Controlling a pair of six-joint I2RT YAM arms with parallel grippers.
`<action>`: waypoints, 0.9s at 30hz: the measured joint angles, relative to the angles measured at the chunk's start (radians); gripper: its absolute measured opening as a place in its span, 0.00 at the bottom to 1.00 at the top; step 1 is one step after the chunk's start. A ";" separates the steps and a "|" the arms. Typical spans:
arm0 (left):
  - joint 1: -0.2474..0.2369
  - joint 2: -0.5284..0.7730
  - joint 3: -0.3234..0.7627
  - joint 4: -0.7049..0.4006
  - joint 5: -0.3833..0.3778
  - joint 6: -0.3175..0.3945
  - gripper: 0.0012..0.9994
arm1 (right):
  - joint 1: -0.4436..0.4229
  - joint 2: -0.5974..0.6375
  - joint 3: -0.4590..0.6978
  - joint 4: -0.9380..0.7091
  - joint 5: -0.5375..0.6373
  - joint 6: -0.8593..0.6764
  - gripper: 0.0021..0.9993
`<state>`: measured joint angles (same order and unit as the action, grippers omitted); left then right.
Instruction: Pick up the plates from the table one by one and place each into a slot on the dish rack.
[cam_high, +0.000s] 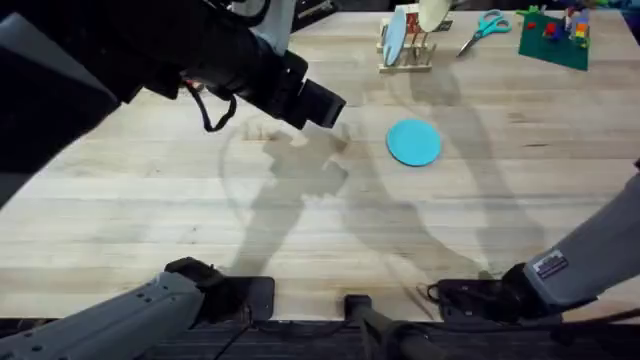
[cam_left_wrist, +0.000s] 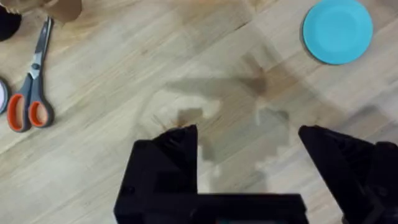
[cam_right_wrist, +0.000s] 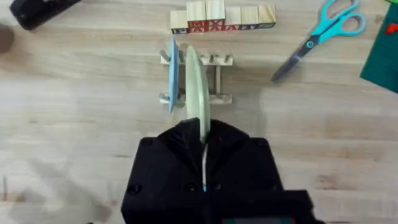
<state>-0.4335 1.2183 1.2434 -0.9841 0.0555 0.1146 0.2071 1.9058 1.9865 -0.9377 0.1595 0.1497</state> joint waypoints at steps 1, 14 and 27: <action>0.000 0.000 0.000 -0.004 0.000 0.000 0.99 | 0.000 0.009 0.000 0.008 0.003 0.000 0.03; 0.000 0.000 0.000 -0.008 0.000 0.000 0.99 | 0.000 0.067 0.000 0.098 0.036 0.003 0.03; 0.000 0.000 0.000 -0.008 0.000 0.000 0.99 | 0.004 0.155 0.002 0.107 0.036 0.010 0.03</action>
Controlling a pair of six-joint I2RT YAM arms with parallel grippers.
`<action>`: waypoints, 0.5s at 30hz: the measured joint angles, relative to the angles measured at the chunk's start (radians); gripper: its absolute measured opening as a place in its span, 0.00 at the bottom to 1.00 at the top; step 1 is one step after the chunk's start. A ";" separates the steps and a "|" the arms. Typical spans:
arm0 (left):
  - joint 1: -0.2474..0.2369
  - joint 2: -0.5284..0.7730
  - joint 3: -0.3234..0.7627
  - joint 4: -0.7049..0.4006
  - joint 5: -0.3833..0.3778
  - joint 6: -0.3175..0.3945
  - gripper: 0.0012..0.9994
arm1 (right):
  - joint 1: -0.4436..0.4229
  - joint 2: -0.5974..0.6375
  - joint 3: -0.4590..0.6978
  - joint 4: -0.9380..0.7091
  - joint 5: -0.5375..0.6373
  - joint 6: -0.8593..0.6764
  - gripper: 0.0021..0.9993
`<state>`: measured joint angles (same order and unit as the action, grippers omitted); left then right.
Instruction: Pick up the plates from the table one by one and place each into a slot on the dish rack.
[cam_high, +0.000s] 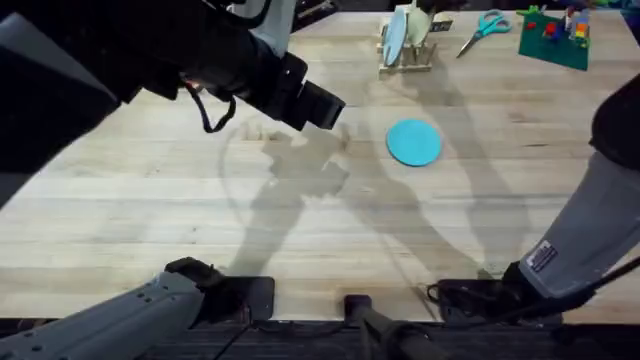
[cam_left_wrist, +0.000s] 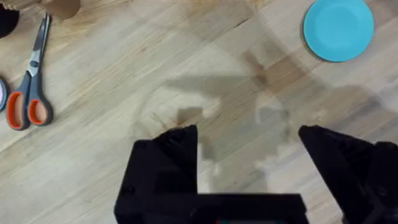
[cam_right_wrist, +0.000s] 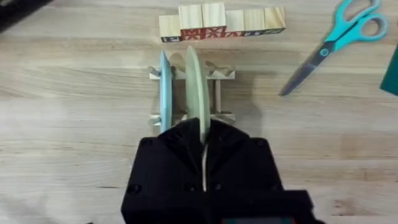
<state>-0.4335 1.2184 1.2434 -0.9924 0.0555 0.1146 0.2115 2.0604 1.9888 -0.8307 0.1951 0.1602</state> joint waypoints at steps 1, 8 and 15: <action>0.000 0.000 0.000 0.000 0.000 0.000 0.99 | 0.000 0.004 0.000 0.000 0.000 0.000 0.03; 0.000 0.000 0.000 0.000 0.000 0.000 0.99 | 0.006 0.038 0.000 0.007 -0.001 0.001 0.03; 0.000 0.000 0.000 0.000 0.000 0.000 0.99 | 0.009 0.051 0.000 0.005 0.000 0.001 0.03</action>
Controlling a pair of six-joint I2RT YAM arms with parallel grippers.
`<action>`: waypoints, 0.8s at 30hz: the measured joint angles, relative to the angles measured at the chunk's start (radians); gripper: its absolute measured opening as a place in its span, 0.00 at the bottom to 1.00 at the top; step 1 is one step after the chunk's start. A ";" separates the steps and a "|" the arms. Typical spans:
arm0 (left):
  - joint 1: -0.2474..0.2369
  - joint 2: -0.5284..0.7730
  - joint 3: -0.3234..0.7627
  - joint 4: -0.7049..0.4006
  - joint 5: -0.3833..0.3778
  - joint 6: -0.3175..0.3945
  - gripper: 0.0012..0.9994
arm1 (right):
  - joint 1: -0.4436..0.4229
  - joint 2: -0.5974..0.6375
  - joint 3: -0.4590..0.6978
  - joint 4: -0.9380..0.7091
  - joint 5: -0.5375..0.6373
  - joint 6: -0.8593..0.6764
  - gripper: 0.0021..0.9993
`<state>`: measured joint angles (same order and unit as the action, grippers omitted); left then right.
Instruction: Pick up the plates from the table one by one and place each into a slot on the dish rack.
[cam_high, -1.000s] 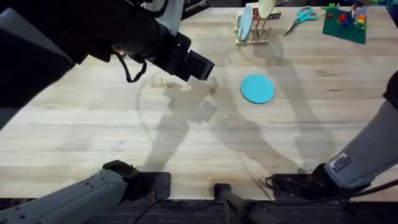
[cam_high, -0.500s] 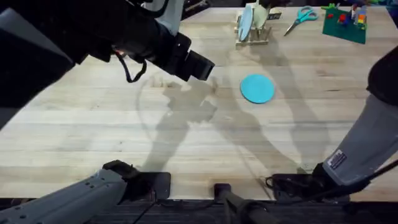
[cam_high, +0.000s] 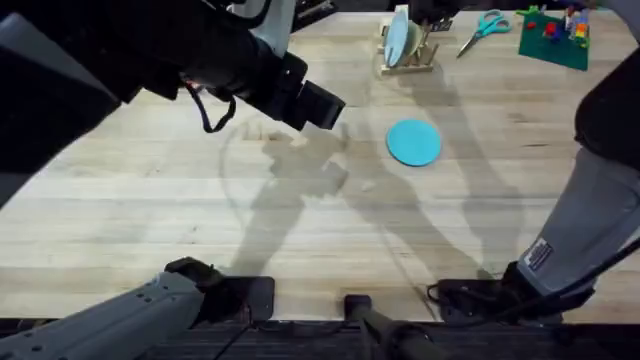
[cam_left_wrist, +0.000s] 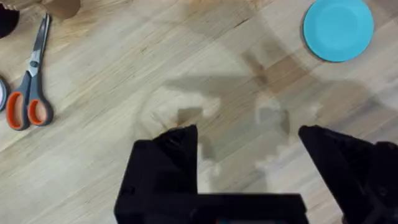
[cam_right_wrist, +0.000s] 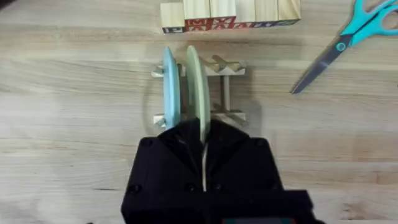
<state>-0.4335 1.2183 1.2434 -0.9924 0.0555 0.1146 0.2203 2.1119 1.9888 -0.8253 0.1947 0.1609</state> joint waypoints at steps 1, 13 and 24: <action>0.000 0.000 0.000 0.000 0.000 0.000 0.99 | 0.000 0.003 0.000 0.000 0.000 0.000 0.03; 0.000 0.000 0.000 0.000 0.000 0.000 0.99 | 0.000 0.022 0.000 -0.001 0.000 0.000 0.03; 0.000 0.000 0.000 0.000 0.000 0.000 0.99 | 0.000 0.022 0.000 0.002 0.000 0.003 0.28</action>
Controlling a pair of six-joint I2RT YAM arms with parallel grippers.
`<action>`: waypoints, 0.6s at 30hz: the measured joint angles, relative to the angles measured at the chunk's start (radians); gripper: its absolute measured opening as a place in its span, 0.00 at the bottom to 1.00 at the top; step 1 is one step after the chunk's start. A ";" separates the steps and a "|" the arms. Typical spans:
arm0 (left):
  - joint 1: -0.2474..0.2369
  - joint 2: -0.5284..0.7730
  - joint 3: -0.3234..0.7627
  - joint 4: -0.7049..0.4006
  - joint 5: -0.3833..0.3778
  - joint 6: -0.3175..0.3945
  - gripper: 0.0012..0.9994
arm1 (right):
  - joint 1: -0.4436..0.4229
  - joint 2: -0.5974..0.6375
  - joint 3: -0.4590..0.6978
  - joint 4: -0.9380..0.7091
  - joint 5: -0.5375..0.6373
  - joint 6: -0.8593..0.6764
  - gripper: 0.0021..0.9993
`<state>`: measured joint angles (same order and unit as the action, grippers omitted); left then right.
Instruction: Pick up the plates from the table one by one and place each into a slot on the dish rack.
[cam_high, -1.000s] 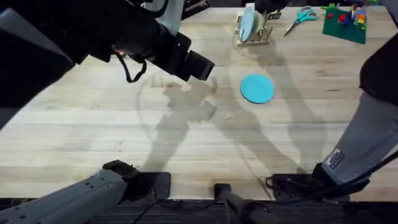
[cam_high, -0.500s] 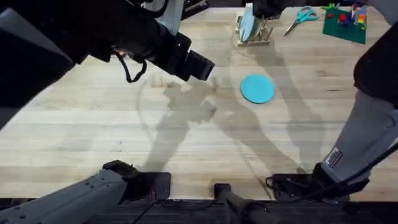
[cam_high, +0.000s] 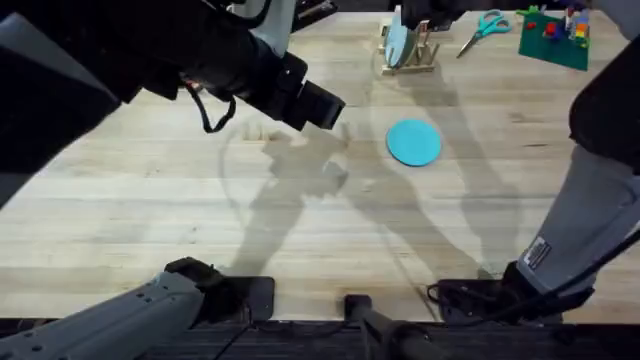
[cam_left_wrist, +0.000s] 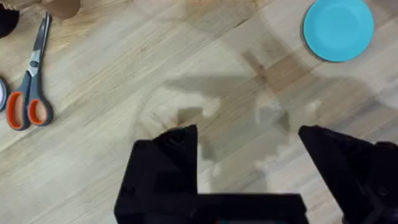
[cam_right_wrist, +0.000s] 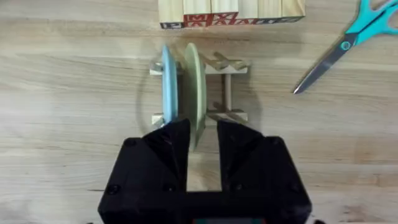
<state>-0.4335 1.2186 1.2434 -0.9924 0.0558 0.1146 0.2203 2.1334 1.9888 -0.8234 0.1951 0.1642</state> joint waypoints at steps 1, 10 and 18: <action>0.000 0.000 0.000 0.000 0.000 0.000 0.99 | 0.000 0.000 0.000 0.000 0.000 0.000 0.30; 0.000 0.000 0.000 0.004 0.000 0.000 0.99 | 0.000 -0.019 0.000 -0.008 0.000 0.000 0.39; 0.000 0.000 0.000 0.013 0.000 0.000 0.99 | 0.000 -0.187 0.002 -0.083 0.000 0.001 0.54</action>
<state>-0.4335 1.2186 1.2434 -0.9798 0.0559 0.1146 0.2203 1.9460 1.9911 -0.9068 0.1948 0.1650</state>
